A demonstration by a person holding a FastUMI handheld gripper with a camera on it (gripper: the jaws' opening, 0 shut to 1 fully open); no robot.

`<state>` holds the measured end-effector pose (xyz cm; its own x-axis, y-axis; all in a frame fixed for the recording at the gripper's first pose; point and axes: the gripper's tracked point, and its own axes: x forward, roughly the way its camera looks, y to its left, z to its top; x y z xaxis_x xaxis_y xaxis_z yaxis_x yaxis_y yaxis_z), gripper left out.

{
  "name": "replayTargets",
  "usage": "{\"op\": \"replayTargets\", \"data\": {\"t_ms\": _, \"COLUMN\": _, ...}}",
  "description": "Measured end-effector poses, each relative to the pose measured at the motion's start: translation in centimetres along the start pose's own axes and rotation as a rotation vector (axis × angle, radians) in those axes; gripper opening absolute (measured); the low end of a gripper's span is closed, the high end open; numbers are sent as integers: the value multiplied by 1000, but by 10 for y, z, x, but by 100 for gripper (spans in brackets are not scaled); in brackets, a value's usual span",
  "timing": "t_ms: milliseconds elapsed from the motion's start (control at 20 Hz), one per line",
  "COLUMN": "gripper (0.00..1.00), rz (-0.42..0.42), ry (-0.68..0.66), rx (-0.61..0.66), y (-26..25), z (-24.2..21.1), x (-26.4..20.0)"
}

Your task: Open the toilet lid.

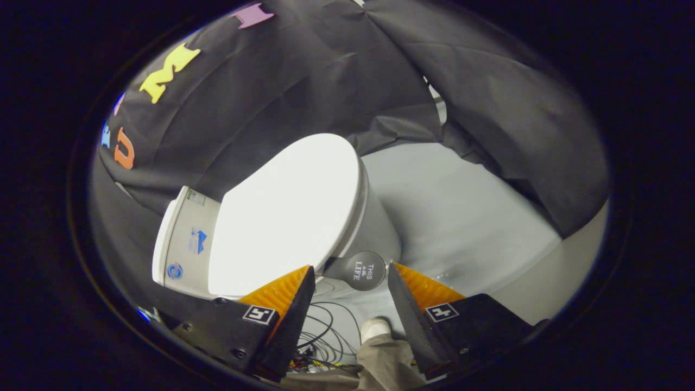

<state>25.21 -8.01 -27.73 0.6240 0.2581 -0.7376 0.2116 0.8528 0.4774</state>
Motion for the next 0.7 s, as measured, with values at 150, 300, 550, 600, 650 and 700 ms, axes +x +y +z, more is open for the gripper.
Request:
{"op": "replayTargets", "data": {"t_ms": 150, "gripper": 76, "rz": 27, "ry": 15, "rx": 68, "y": -9, "z": -4, "x": 15}}
{"op": "replayTargets", "data": {"t_ms": 300, "gripper": 66, "rz": 118, "ry": 39, "rx": 129, "y": -2, "z": -7, "x": 23}}
{"op": "replayTargets", "data": {"t_ms": 550, "gripper": 49, "rz": 219, "ry": 40, "rx": 282, "y": -2, "z": 0, "x": 33}}
{"op": "replayTargets", "data": {"t_ms": 600, "gripper": 45, "rz": 227, "ry": 30, "rx": 295, "y": -3, "z": 2, "x": 34}}
{"op": "replayTargets", "data": {"t_ms": 650, "gripper": 42, "rz": 243, "ry": 18, "rx": 300, "y": 0, "z": 5, "x": 33}}
{"op": "replayTargets", "data": {"t_ms": 700, "gripper": 40, "rz": 264, "ry": 12, "rx": 303, "y": 1, "z": 6, "x": 32}}
